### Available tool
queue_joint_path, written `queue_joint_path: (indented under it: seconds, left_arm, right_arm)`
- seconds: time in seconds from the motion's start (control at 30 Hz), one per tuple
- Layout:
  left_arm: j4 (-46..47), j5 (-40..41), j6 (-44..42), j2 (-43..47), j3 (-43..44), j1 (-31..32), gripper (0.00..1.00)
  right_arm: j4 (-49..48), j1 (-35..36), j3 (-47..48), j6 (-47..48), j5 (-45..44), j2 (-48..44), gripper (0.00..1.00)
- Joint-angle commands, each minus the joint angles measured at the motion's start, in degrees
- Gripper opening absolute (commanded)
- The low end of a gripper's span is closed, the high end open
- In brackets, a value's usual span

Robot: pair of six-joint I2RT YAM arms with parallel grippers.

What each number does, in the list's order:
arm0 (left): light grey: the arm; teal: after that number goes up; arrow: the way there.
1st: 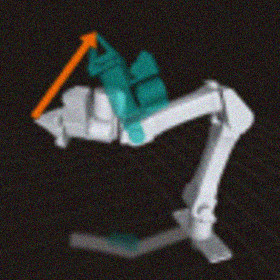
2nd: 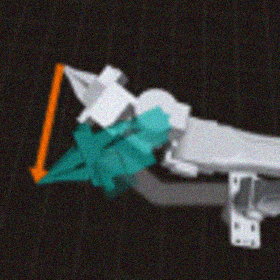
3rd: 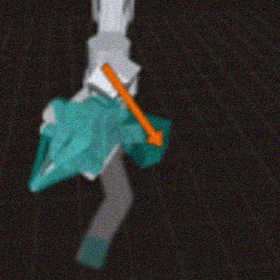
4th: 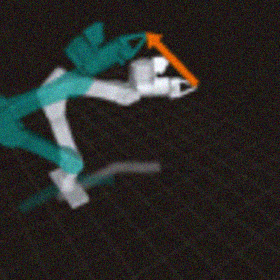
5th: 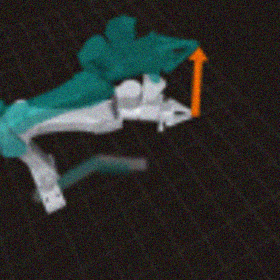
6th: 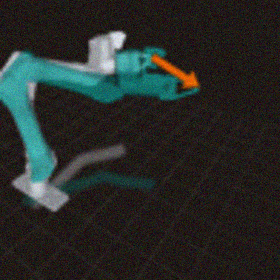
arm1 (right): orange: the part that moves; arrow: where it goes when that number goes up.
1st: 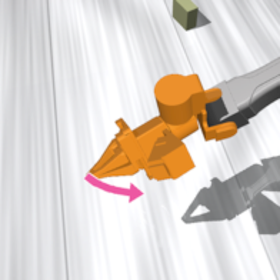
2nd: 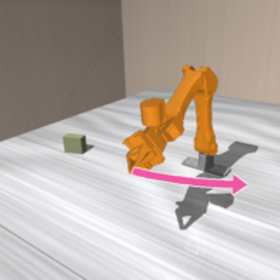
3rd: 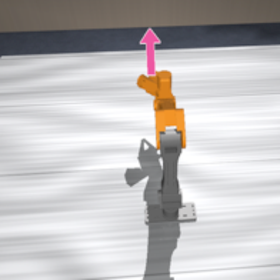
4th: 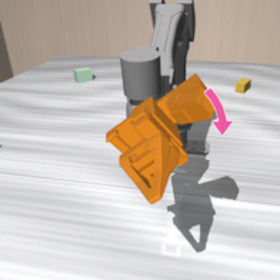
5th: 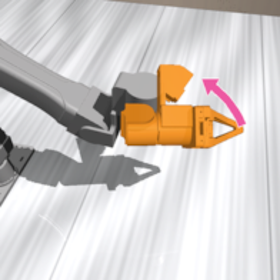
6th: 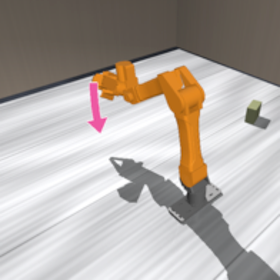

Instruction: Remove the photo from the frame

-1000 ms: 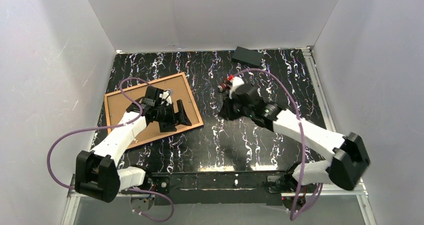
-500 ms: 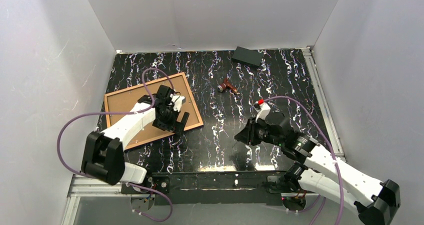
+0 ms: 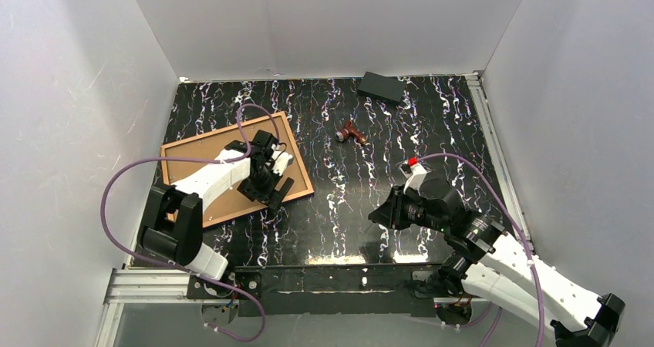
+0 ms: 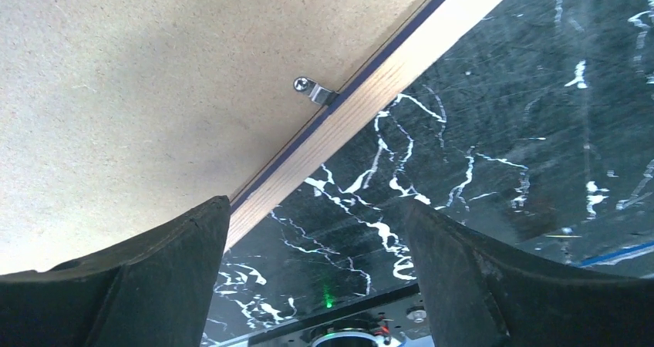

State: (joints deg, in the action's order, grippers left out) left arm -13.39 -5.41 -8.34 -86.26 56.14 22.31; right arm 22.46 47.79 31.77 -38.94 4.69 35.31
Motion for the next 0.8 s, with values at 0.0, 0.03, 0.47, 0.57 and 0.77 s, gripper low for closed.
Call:
queue_joint_path:
  seconds: [0.0, 0.03, 0.47, 0.57, 0.77]
  left_arm:
    - [-6.55, 7.49, 0.55, -2.71, 0.75, 1.37, 0.78]
    - [-6.59, 8.73, 1.09, -3.13, 0.87, 1.41, 0.75]
    - [-9.49, 17.14, 7.89, -7.88, -0.39, 8.60, 0.55]
    - [-10.51, 16.06, 9.97, -9.53, 0.52, 8.63, 0.53]
    - [-13.87, 12.31, 14.31, -14.71, 5.69, 8.62, 0.36]
  right_arm:
    - [-1.49, 0.12, 0.08, -1.76, 0.19, -2.53, 0.01]
    - [-1.69, 0.11, -0.26, -2.01, 0.14, -2.96, 0.01]
    - [-0.86, 0.11, -1.28, -2.68, -2.67, -7.49, 0.01]
    - [-1.60, 0.11, -2.13, -3.12, -3.08, -9.16, 0.01]
    - [0.44, 0.11, -1.92, -1.74, -4.01, -10.51, 0.01]
